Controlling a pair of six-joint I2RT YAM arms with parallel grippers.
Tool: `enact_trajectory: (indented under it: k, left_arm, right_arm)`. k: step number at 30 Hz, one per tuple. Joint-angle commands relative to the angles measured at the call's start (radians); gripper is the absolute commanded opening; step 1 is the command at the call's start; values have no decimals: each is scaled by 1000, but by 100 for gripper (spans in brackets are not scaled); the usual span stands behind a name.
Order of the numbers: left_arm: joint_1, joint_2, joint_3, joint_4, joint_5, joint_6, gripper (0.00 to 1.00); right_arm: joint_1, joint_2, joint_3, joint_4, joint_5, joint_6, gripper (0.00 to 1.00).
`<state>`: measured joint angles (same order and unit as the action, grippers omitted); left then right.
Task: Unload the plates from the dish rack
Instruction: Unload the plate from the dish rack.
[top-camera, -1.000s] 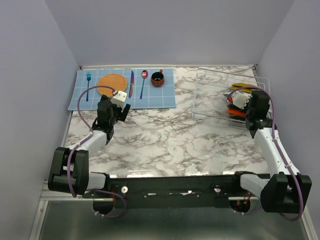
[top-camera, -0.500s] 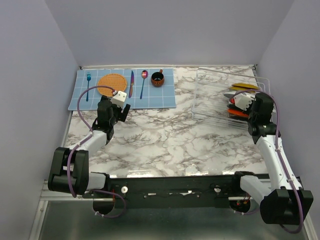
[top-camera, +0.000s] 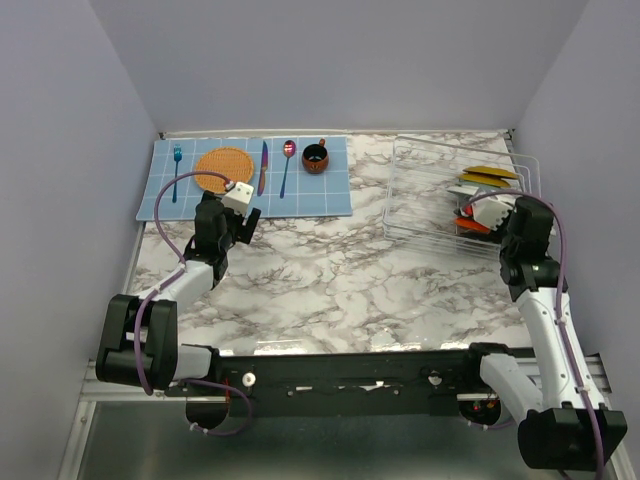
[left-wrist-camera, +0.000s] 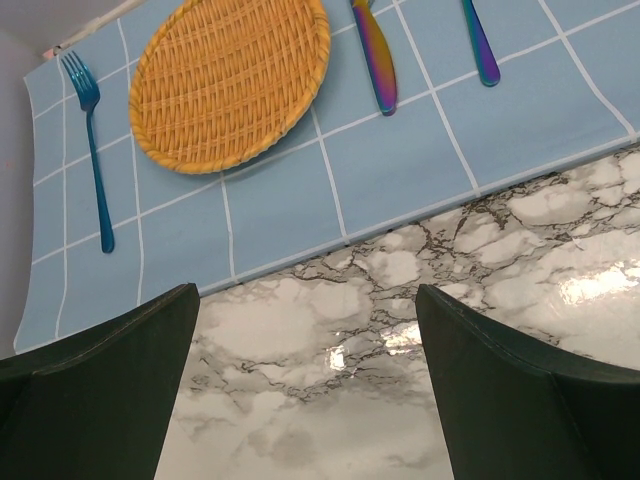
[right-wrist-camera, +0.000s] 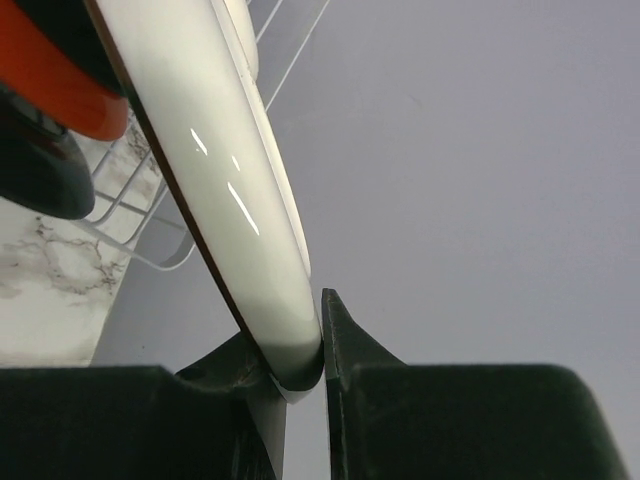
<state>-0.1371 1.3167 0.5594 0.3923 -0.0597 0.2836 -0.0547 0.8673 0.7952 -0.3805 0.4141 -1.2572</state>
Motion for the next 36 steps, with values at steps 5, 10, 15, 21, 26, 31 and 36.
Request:
enact_trajectory:
  k: [5, 10, 15, 21, 26, 31, 36]
  left_arm:
    - [7, -13, 22, -12, 20, -9, 99]
    - [7, -25, 27, -17, 24, -8, 99]
    - [7, -19, 27, -18, 15, 2, 99]
    - [7, -19, 22, -7, 20, -11, 99]
    - [7, -42, 19, 0, 32, -24, 99]
    - [7, -65, 20, -12, 35, -21, 99]
    - [7, -76, 20, -21, 35, -12, 99]
  right_arm:
    - [-5, -114, 55, -66, -26, 67, 1]
    - [-5, -148, 73, -90, -37, 73, 1]
    - [-5, -160, 114, -104, -41, 84, 1]
    - [-5, -139, 299, -219, -119, 215, 1]
    - [-5, -88, 449, -366, -276, 390, 1]
    - [-5, -22, 603, -497, -441, 521, 1]
    - [-5, 35, 662, -543, -581, 611, 1]
